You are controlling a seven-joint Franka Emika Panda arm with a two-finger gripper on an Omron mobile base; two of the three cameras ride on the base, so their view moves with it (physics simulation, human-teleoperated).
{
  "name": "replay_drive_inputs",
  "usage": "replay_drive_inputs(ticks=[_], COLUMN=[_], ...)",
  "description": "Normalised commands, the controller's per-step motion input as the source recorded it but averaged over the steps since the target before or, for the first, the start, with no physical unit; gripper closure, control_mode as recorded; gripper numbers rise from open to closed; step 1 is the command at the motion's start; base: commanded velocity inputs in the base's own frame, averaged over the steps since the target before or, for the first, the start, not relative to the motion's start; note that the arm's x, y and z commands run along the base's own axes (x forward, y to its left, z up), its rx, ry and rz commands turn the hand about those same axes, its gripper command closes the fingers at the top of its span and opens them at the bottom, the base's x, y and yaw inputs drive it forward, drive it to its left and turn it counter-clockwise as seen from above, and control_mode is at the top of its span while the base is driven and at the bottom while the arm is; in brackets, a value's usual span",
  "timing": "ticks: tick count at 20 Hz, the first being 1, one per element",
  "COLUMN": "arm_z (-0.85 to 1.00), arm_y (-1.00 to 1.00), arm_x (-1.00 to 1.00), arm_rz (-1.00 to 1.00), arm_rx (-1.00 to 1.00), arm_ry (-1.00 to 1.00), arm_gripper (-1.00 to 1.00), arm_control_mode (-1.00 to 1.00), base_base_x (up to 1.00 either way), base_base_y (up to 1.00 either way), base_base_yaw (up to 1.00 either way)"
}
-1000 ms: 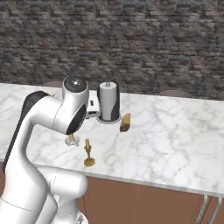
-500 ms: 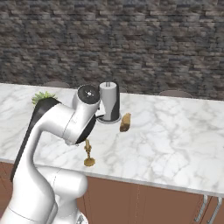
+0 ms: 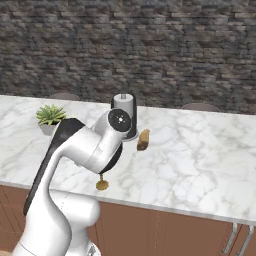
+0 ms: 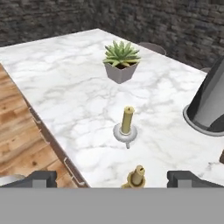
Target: Pick the candle and candle from the dining table and place them in the open cabinet. Close the cabinet after placing the objects.
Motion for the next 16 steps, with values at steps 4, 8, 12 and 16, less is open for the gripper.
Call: replay_drive_inputs(ticks=[4,8,12,16], arm_z=[-0.09,-0.10,-0.12,-0.14], arm_y=[-0.10,-0.09,-0.07,-0.05], arm_x=[-0.06,-0.08,-0.07,-0.05], arm_rz=[0.22,0.23,0.22,0.21], arm_rx=[0.00,0.00,0.00,0.00], arm_ry=[-0.07,-0.07,-0.08,-0.05], arm_gripper=[-1.00,-1.00,-1.00,-1.00], arm_control_mode=[-1.00,-1.00,-1.00,-1.00], base_base_x=[0.00,0.00,0.00,0.00], base_base_y=[0.00,0.00,0.00,0.00], base_base_yaw=[0.00,0.00,0.00,0.00])
